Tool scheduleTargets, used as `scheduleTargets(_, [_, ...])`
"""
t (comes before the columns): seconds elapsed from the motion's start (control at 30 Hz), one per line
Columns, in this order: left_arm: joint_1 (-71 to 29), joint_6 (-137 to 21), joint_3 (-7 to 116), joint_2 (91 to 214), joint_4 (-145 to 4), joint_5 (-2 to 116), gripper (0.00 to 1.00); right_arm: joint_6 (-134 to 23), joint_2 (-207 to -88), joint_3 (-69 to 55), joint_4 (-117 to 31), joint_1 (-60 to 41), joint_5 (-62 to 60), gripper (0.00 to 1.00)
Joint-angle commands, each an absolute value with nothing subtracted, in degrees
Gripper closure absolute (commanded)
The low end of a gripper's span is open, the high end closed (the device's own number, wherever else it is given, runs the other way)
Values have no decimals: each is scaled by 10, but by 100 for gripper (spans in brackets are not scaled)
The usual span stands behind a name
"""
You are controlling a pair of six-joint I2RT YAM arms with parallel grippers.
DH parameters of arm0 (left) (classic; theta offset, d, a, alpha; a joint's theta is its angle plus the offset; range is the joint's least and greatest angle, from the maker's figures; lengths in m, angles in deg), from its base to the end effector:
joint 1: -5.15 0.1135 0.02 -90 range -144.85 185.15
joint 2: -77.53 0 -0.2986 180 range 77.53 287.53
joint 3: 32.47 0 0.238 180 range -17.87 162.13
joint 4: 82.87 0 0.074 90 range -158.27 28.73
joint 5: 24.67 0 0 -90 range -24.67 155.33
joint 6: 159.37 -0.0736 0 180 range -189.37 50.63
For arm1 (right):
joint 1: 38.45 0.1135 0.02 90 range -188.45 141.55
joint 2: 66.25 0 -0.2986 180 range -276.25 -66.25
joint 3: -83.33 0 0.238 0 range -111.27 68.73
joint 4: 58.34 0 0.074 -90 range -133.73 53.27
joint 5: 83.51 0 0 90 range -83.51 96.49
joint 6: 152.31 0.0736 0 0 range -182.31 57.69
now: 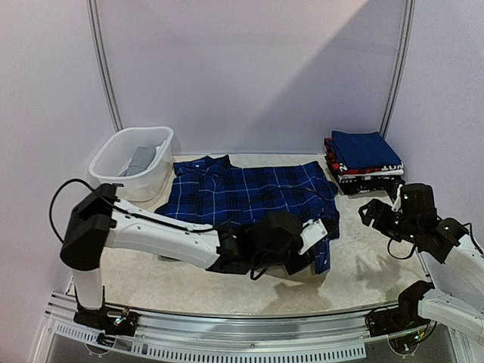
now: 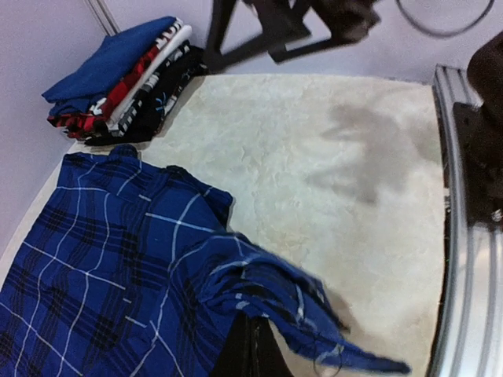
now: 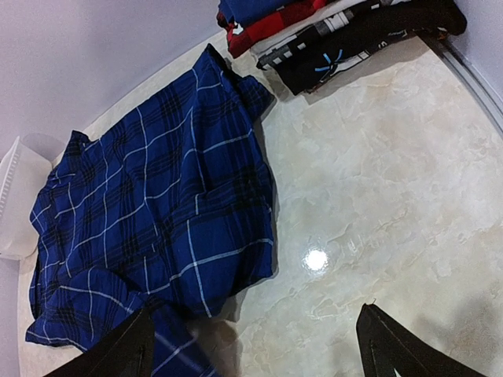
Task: Fold and stack the mixed laundry pile
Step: Flatten out the crumpled shirt at the center of the board, then smooth out the flattened shirt at the center of the board.
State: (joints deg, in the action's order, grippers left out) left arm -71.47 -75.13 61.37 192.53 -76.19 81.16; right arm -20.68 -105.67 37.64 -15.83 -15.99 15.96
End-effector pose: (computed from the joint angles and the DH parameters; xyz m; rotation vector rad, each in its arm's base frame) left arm 0.1344 -0.4781 0.2306 1.2297 1.6680 -0.4876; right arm 0.1378 0.0439 0.2424 0.4630 2.1804 0.4426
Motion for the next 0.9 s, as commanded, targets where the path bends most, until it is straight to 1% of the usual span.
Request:
scheduleTargets(0.0, [-723, -703, 573, 1800, -751, 804, 100, -214, -1060, 375, -148, -161, 141, 9])
scheduleTargets(0.3, [-723, -668, 467, 1555, -658, 853, 100, -232, -1130, 366, -189, -161, 84, 9])
scheduleTargets(0.47, [-724, -646, 426, 1439, -597, 814, 100, -237, -1182, 350, -218, -161, 71, 10])
scheduleTargets(0.57, [-725, -626, 401, 1367, -566, 812, 100, -237, -1208, 338, -229, -161, 73, 10])
scheduleTargets(0.73, [-728, -589, 357, 1272, -503, 818, 100, -241, -1249, 307, -216, -161, 115, 9])
scheduleTargets(0.87, [-730, -544, 347, 1215, -435, 762, 100, -249, -1276, 274, -202, -160, 115, 9])
